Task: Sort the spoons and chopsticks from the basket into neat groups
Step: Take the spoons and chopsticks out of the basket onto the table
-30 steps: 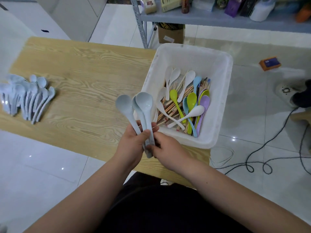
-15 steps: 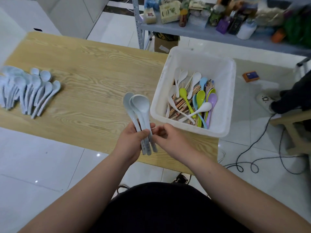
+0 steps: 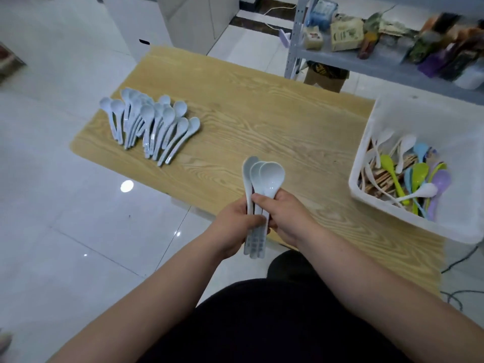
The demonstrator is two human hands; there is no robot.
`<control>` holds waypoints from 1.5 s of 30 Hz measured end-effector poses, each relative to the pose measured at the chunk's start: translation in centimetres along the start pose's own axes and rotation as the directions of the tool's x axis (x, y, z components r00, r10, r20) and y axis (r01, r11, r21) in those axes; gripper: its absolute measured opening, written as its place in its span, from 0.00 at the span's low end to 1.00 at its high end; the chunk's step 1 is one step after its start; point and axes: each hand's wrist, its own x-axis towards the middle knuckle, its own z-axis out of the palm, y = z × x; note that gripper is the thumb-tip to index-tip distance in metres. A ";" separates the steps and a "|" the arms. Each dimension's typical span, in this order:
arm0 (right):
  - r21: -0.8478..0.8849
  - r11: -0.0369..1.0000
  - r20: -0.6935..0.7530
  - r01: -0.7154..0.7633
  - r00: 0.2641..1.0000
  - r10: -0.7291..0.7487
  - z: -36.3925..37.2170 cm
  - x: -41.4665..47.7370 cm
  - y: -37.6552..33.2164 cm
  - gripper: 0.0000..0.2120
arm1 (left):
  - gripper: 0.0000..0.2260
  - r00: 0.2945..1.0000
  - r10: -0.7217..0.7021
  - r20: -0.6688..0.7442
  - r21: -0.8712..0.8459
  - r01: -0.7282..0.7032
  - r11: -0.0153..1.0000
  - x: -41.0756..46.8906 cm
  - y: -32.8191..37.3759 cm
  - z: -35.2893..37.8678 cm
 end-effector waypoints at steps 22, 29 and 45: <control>0.081 0.972 0.027 -0.223 0.975 0.221 14.6 21.4 -4.3 0.06 | 0.09 0.886 -0.218 -0.410 0.084 0.275 0.958 8.5 4.5 -20.9; 0.159 0.951 -0.142 -0.266 0.947 0.289 21.1 28.1 -6.4 0.07 | 0.13 0.885 -0.143 -0.443 0.259 0.279 0.925 13.9 8.1 -35.1; -0.236 0.927 -0.617 -0.291 0.782 0.088 29.1 35.3 -8.9 0.03 | 0.22 0.982 0.081 -0.173 0.773 0.084 0.629 23.2 13.6 -51.4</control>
